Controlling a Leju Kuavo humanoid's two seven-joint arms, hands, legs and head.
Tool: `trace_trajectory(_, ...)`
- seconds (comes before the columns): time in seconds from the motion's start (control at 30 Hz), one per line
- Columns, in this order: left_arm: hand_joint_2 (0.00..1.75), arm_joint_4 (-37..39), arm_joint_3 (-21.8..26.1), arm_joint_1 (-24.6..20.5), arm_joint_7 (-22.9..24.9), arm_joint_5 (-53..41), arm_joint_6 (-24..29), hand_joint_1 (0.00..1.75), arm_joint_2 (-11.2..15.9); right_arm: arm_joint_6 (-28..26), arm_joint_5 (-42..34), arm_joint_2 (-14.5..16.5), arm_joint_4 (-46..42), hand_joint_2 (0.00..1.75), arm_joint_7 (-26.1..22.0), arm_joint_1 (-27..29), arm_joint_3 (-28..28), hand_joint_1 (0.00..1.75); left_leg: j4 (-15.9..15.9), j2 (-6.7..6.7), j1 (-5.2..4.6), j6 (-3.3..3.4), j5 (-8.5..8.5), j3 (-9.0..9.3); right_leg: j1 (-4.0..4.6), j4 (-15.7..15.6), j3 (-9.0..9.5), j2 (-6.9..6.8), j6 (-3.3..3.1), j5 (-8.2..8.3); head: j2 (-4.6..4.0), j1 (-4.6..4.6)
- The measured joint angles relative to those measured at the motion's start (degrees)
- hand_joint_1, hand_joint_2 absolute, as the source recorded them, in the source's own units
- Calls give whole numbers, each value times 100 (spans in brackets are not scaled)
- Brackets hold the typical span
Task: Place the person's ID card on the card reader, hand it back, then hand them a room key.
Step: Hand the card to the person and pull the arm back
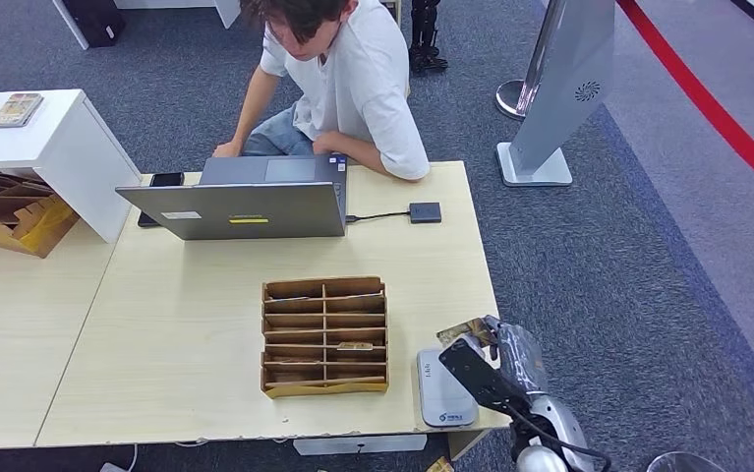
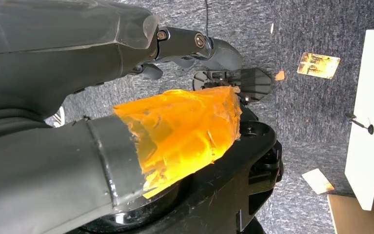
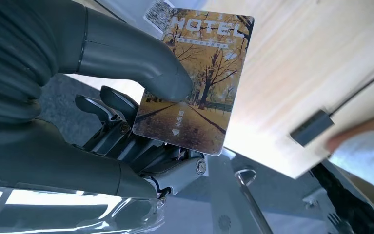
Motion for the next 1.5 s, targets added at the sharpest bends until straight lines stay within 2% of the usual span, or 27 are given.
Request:
trace_trajectory(0.37, 0, 0, 25, 0, -60, -51, 32, 0, -5, -383, 269, 0, -668, 175, -366, 10, 0, 175, 0, 0, 0, 0, 0, -1, 0, 0, -1, 0, 0, 0, 0, 1)
trace_trajectory(0.63, 0, 0, 52, 0, -67, -72, 38, 0, -7, -503, 300, 0, -798, 175, -492, 18, 0, 175, 0, 0, 0, 0, 0, -1, 0, 0, -1, 0, 0, 0, 0, 1)
trace_trajectory(0.83, 0, 0, 78, -2, -80, -203, 83, 0, -8, -1007, 274, 0, -1372, 175, -1038, 4, 179, 175, 0, 0, 0, 0, 0, -1, 0, 0, 0, 0, 0, 0, 0, 1)
trace_trajectory(0.93, 0, 0, 78, -2, -92, -227, 83, 0, -9, -1092, 267, 0, -1476, 175, -1163, -39, 267, 175, 0, 0, 0, 0, 0, -2, 0, 0, 0, 0, 0, 0, 0, 1)
trace_trajectory(1.23, 0, 0, 78, -12, -114, -362, 83, 0, -10, -1437, 372, 0, -1621, 175, -1407, -360, 596, 175, 0, 1, 0, 0, 0, -1, 0, 0, 1, 0, 0, 0, 0, 1)
trace_trajectory(1.5, 0, 0, 78, -52, -95, -444, 81, 0, -42, -1351, 129, 64, -1580, 175, -1502, -745, 908, 175, 0, 1, 0, 0, 1, -1, 0, 1, 1, 0, 0, 0, 0, 1)
